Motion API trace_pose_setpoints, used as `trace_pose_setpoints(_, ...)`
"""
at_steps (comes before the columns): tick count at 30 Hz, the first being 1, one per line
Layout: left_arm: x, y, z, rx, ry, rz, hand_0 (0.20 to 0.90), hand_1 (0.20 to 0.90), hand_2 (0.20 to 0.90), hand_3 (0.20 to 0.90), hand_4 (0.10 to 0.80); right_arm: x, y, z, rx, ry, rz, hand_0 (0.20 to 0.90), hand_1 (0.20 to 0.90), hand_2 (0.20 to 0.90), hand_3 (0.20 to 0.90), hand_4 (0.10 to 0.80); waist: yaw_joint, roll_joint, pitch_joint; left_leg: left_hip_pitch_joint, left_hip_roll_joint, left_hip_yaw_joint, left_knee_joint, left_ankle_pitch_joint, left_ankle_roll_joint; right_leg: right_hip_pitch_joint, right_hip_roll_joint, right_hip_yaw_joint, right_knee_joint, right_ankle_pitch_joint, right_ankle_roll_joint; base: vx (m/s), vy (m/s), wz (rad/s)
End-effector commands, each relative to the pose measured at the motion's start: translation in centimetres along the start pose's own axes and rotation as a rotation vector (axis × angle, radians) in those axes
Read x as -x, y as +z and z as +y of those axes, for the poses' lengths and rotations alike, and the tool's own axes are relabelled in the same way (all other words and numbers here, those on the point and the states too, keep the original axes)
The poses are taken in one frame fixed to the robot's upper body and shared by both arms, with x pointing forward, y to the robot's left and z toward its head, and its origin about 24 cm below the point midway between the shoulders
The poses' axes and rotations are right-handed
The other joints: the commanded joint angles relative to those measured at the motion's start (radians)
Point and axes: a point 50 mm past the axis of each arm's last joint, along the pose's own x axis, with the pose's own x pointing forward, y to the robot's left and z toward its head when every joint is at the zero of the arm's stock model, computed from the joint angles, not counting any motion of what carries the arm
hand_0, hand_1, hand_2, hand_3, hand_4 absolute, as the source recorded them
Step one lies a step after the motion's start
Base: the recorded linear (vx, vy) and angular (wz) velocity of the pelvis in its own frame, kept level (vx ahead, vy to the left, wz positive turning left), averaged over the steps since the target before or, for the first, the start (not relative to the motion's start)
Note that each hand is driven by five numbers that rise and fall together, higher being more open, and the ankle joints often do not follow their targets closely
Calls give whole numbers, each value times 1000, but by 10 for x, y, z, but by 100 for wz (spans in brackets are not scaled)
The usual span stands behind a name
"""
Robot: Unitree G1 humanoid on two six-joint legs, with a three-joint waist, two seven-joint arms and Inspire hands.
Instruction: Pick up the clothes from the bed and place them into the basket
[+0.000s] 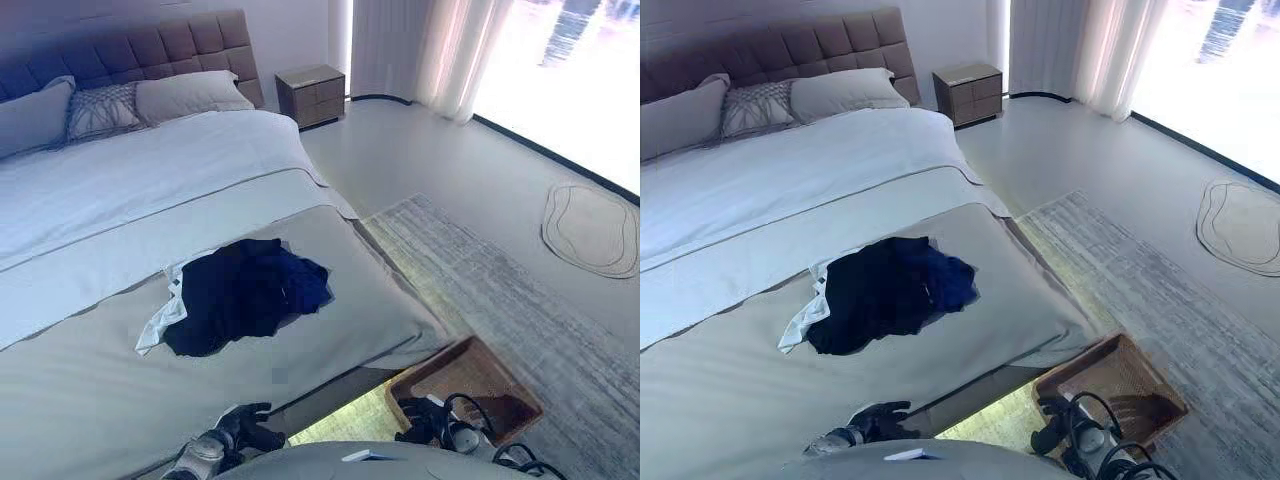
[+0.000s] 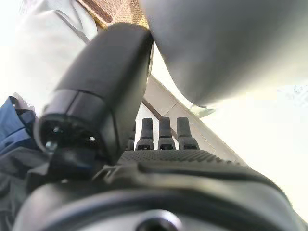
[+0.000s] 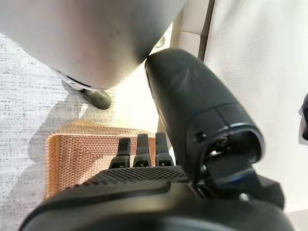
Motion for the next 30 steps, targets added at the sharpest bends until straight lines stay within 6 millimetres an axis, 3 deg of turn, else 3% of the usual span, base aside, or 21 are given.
trace_pose_setpoints(1, -2, 9, 15, 16, 13, 2, 900, 900, 900, 900, 800, -4, 14, 3, 31, 16, -27, 900, 900, 900, 900, 800, 5, -62, 33, 88, -111, 5, 6, -146, 79, 8, 15, -15, 24, -5, -19, 0, 0, 0)
trace_pose_setpoints(15, -1, 6, 16, 22, 12, 23, 900, 900, 900, 900, 800, -4, 13, 5, 39, 25, -28, 900, 900, 900, 900, 800, 4, -65, 39, 85, -111, 7, 6, -145, 81, 3, 14, -16, 30, -7, -20, 0, 0, 0)
trace_pose_setpoints(19, -1, 6, 15, 11, 15, 29, 900, 900, 900, 900, 800, -4, 12, 2, -47, -23, -22, 900, 900, 900, 900, 800, 6, -65, 38, 87, -111, 5, 6, -145, 80, 7, 12, -21, 30, -8, -20, 20, 7, 0)
trace_pose_setpoints(23, -1, 1, 14, -6, 22, 42, 900, 900, 900, 900, 800, -3, 6, -6, -248, -83, 14, 900, 900, 900, 900, 800, 9, -65, 37, 92, -110, 1, 6, -145, 80, 11, 10, -21, 36, -9, -19, 64, 21, 1)
trace_pose_setpoints(26, 0, -2, 15, -16, 32, 57, 900, 900, 900, 900, 800, -4, 9, -17, -500, -83, 5, 900, 900, 900, 900, 800, 18, -69, 40, 97, -110, -5, 6, -146, 80, 16, 9, -25, 42, -12, -18, 81, 11, 0)
trace_pose_setpoints(30, 4, -14, 18, -24, 40, 88, 900, 900, 900, 900, 800, -4, 43, -40, -1068, -8, -199, 900, 900, 900, 900, 800, 44, -79, 41, 100, -114, -25, 6, -148, 80, 26, 9, -38, 48, -17, -20, 101, 15, 9)
